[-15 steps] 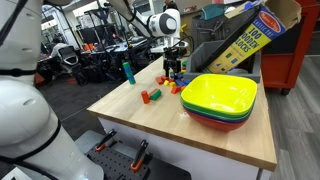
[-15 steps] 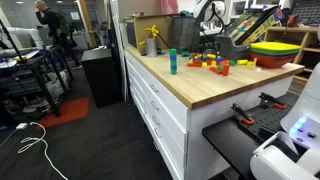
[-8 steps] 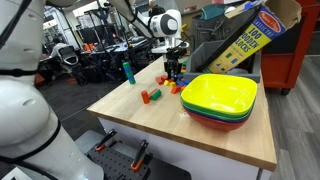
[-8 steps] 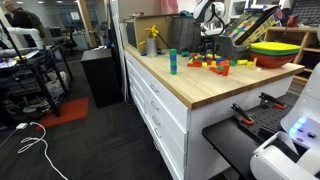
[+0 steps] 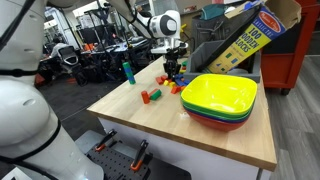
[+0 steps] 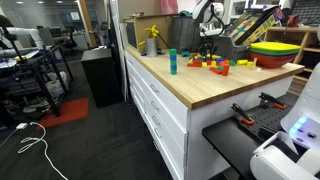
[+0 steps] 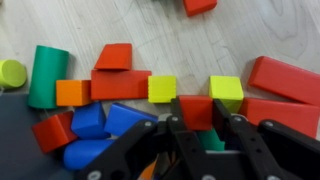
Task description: Move the red and yellow blocks to the left
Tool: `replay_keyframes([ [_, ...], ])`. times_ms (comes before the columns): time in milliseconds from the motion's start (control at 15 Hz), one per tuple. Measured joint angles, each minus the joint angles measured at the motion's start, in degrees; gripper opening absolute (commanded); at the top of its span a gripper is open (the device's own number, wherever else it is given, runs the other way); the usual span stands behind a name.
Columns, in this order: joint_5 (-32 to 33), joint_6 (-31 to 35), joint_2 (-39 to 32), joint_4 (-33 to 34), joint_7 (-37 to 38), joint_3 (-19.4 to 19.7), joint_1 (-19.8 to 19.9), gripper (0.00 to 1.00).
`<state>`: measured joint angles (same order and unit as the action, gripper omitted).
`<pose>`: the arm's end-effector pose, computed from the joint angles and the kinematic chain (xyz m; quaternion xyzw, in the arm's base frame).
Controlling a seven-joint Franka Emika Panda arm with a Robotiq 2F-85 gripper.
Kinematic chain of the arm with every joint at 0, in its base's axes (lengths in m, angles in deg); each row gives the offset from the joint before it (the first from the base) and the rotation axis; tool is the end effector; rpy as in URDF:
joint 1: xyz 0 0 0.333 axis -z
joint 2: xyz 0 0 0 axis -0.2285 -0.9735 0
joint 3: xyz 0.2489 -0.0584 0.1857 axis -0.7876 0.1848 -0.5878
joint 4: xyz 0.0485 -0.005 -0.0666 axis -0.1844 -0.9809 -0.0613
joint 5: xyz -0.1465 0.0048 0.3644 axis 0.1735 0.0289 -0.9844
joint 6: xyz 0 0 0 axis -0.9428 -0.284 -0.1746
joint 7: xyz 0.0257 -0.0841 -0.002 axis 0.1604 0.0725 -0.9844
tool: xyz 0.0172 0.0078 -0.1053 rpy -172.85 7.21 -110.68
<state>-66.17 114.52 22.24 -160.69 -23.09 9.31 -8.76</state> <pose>0.6324 -0.0957 0.2535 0.9639 -0.2217 -0.1475 0.0023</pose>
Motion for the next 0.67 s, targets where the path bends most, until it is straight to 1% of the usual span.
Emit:
replay_keyframes([
  [333,0.07,0.00,1.74,-0.70,0.01,0.00,-0.66,0.09],
  [667,1.25,-1.00,7.46,-4.79,0.01,-0.10,-2.60,0.09],
])
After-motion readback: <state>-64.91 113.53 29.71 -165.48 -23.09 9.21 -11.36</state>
